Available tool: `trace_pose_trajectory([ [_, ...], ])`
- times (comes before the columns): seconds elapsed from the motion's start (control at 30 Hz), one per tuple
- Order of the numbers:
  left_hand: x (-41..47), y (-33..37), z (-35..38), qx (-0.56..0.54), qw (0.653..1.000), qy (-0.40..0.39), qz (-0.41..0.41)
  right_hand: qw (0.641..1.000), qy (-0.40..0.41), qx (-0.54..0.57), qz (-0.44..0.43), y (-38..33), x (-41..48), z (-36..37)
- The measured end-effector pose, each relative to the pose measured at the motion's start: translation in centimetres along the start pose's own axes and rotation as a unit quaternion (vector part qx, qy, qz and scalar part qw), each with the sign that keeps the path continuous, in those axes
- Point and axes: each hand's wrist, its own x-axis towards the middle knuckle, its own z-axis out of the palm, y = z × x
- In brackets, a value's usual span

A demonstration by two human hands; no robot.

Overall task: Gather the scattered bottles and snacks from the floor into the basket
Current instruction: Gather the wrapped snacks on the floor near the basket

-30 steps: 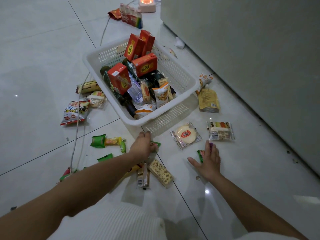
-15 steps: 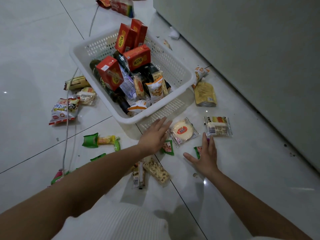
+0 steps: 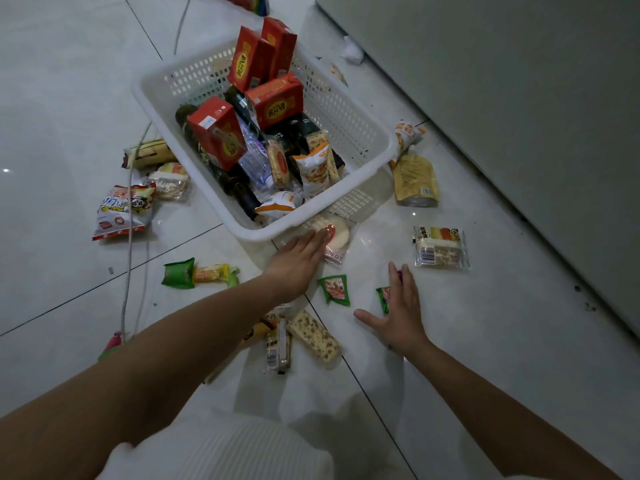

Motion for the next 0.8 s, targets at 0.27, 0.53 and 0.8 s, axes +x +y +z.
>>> trace_pose_trajectory([
  [0.27, -3.4, -1.8, 0.5, 0.049, 0.999, 0.005, -0.001, 0.993, -0.053, -0.038, -0.1, -3.6, 0.8, 3.1],
  [0.53, -4.3, -2.3, 0.2, -0.113, 0.971, 0.022, -0.208, 0.942, -0.094, -0.219, -0.237, -3.7, 1.0, 3.8],
  [0.8, -3.3, -2.8, 0.3, -0.264, 0.901, -0.013, -0.345, 0.912, 0.006, -0.28, -0.3, -2.0, 1.4, 2.7],
])
